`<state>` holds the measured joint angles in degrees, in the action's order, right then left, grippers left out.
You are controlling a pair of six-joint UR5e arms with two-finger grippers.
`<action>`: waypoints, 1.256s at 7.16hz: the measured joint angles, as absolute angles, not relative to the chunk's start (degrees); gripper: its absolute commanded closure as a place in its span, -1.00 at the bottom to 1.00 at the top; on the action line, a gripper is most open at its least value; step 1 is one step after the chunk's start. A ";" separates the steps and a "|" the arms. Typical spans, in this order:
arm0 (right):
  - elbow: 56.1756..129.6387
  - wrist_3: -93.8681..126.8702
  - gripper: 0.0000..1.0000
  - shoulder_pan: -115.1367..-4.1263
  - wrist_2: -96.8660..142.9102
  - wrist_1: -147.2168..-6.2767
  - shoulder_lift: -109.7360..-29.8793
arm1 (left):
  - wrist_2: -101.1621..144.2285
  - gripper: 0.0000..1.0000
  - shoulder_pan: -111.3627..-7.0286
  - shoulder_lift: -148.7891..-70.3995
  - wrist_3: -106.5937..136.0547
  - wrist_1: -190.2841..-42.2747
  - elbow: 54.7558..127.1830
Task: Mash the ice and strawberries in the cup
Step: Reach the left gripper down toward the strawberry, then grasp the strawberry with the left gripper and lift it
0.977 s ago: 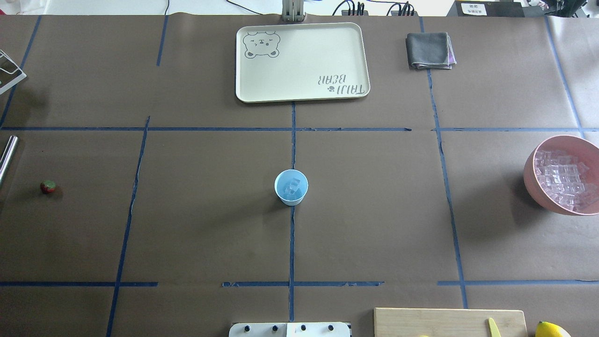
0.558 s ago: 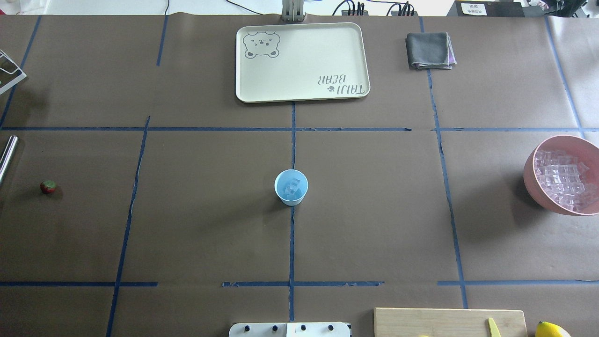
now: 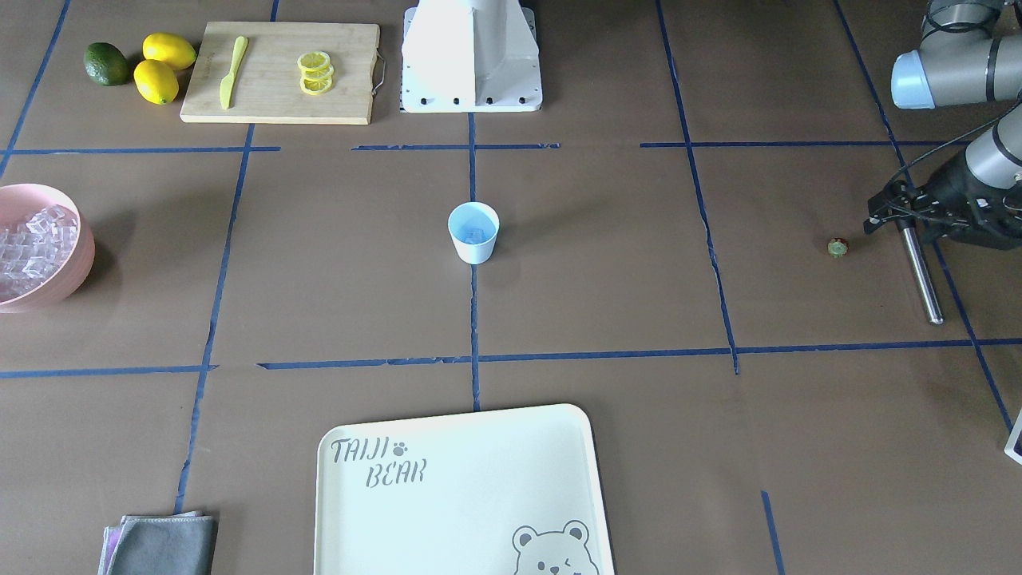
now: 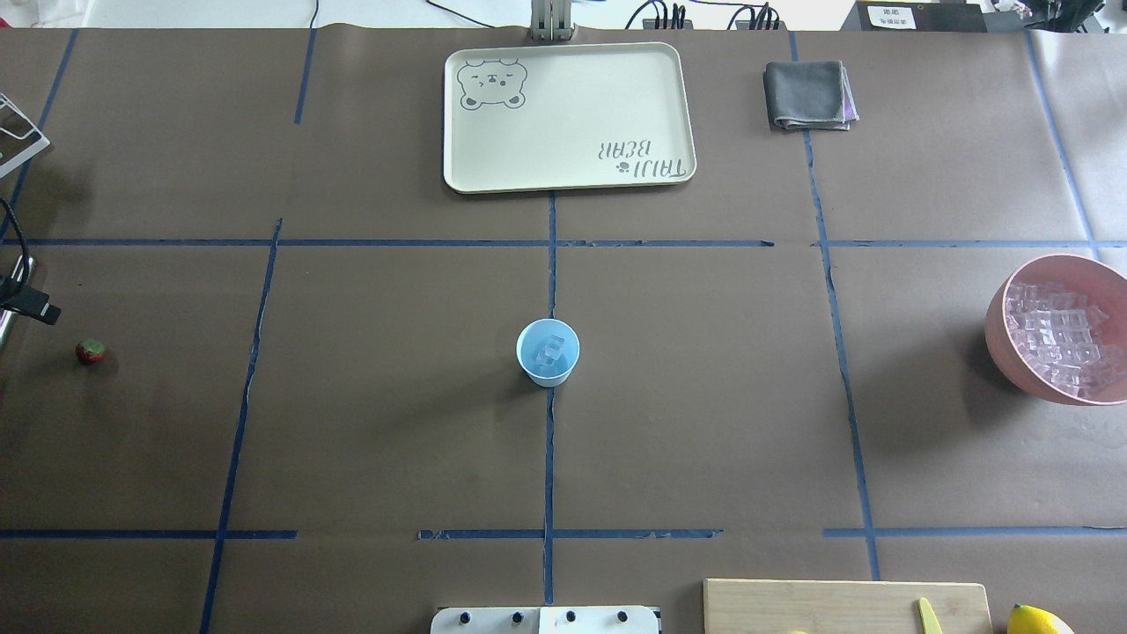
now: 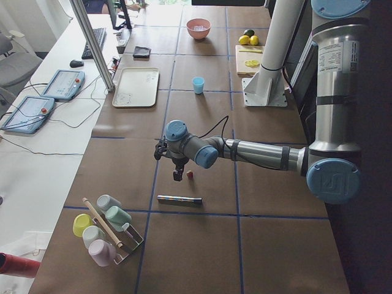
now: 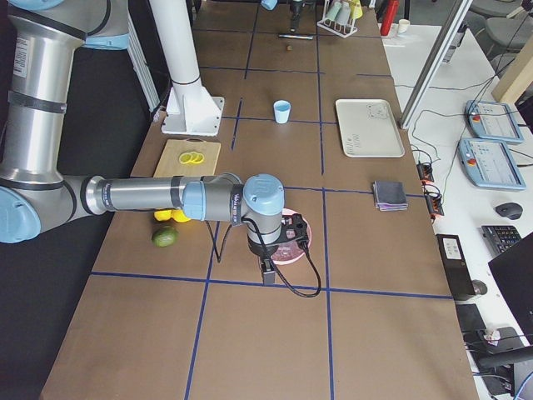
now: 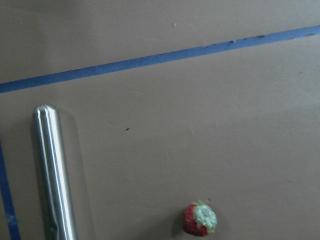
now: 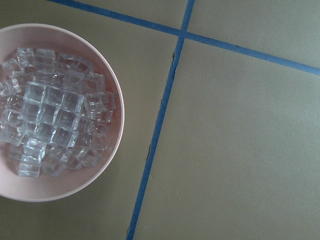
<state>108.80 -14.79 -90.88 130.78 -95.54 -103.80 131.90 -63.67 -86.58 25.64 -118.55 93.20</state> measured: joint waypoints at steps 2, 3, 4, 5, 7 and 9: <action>108.77 -14.80 -0.98 -90.88 130.93 -95.54 -103.80 | 130.34 -1.00 -60.53 -86.89 32.56 -126.86 89.19; 108.75 -14.81 -0.98 -90.88 130.95 -95.54 -103.81 | 128.13 -1.00 -58.38 -87.00 35.26 -128.02 88.89; 108.73 -14.81 -0.98 -90.88 130.95 -95.54 -103.85 | 126.25 -1.00 -56.71 -87.12 37.17 -128.51 88.83; 108.66 -14.83 -0.98 -90.88 130.96 -95.54 -103.88 | 125.43 -1.00 -55.93 -87.06 38.05 -128.66 88.93; 108.48 -14.85 -0.98 -90.88 131.07 -95.54 -103.89 | 125.09 -1.00 -55.26 -86.76 38.56 -128.66 89.40; 108.37 -14.85 -0.98 -90.88 131.12 -95.54 -103.89 | 125.12 -1.00 -54.60 -86.68 38.64 -128.60 89.62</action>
